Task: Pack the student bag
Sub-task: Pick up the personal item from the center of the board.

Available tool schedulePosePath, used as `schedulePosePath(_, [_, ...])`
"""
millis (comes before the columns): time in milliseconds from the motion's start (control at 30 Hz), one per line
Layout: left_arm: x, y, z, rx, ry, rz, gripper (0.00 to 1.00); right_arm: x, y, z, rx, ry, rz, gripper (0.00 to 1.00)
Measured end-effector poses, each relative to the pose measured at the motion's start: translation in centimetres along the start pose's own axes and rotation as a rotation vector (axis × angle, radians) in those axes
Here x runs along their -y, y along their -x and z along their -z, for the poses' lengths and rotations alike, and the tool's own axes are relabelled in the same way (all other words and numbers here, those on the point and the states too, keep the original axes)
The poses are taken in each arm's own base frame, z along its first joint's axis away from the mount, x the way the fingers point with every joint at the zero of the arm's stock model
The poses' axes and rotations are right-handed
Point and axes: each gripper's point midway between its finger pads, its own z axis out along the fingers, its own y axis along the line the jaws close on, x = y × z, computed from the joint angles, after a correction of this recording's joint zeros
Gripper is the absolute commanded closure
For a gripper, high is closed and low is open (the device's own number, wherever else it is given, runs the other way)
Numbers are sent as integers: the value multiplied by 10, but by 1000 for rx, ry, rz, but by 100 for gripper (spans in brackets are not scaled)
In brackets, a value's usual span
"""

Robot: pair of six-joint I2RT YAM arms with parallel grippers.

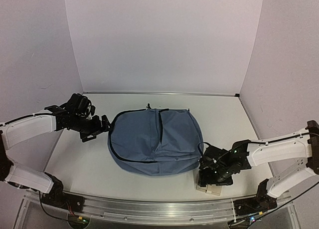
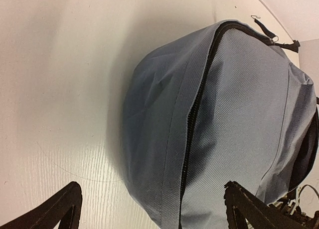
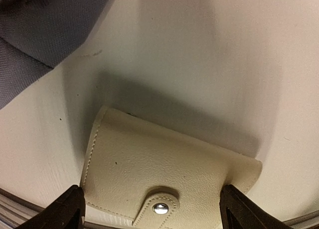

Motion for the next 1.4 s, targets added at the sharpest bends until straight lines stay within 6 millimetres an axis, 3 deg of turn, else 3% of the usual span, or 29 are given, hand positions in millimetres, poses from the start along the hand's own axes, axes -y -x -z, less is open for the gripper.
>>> schedulePosePath(233, [-1,2,0,0,-4,1,0,-6,1,-5,-11,-45,18,23])
schedulePosePath(333, [-1,3,0,2,-9,4,0,-32,5,-7,3,-18,48,24])
schedulePosePath(500, [-3,3,-1,0,-9,8,0,-99,16,-3,53,144,98,20])
schedulePosePath(600, [-3,3,-1,-3,-8,11,0,-119,25,9,92,190,132,12])
schedulePosePath(700, [-3,3,0,0,-10,12,0,-128,39,22,146,200,188,12])
schedulePosePath(833, [-3,4,2,6,-14,12,0,-125,46,26,155,197,306,20])
schedulePosePath(1000, [0,6,9,26,-30,8,0,-112,44,18,80,218,414,30])
schedulePosePath(1200, [3,7,18,41,-43,6,0,-77,44,1,-37,243,411,35])
schedulePosePath(1400, [3,7,21,46,-47,5,0,-74,32,-5,-79,280,447,45])
